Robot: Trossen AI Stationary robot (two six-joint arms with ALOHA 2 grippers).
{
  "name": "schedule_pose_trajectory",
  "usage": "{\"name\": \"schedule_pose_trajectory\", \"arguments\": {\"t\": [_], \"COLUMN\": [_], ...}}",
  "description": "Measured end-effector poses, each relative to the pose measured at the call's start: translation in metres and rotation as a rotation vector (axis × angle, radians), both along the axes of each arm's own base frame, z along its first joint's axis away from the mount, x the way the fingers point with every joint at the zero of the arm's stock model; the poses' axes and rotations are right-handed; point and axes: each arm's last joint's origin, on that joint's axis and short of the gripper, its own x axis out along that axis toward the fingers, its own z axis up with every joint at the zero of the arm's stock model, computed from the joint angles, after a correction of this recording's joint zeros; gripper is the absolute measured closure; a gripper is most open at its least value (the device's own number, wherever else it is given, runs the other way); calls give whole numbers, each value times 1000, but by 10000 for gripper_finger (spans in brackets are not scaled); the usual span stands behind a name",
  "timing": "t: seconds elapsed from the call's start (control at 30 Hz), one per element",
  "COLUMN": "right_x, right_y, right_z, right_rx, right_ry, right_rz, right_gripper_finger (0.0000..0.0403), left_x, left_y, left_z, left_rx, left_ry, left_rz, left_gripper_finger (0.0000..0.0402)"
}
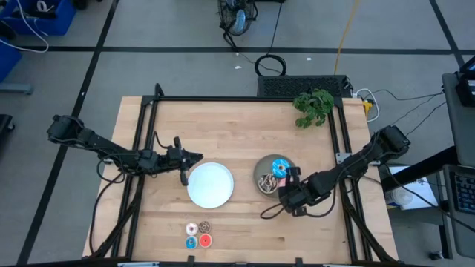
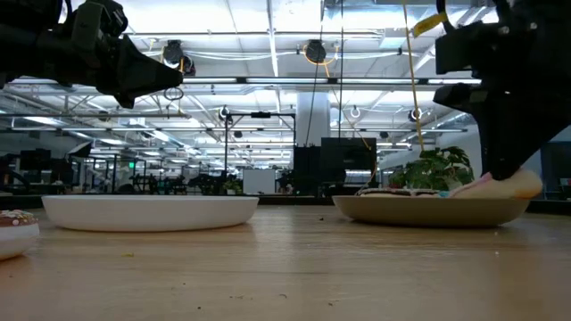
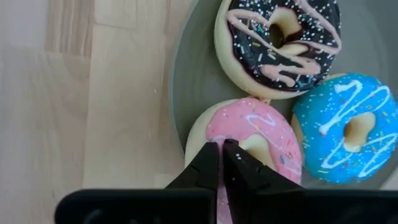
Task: Pick & Place donuts
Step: Put the large pink donut on the gray plate, then put the small blue donut on the white plate
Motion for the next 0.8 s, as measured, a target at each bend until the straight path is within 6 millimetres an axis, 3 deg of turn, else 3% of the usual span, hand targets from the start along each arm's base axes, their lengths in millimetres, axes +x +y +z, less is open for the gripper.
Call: {"name": "schedule_pose_trajectory", "arguments": {"t": [0.27,0.57,0.8], "right_x": [1,4,9], "right_y": [-4,-2,0], "right_z": [-5,0,12], "right_rx": [18,32,38], "right_ry": [-12,-30,-46], "right_rz": [-57,-67,-62], "right_gripper_finger": [353,226,173], "left_x": [0,0,0], "left_y": [0,0,0], "left_z": [0,0,0], "left_rx": [0,0,-1], "left_ry": [0,0,0], "left_rz": [0,0,0], "left_gripper_finger": [360,360,360]}}
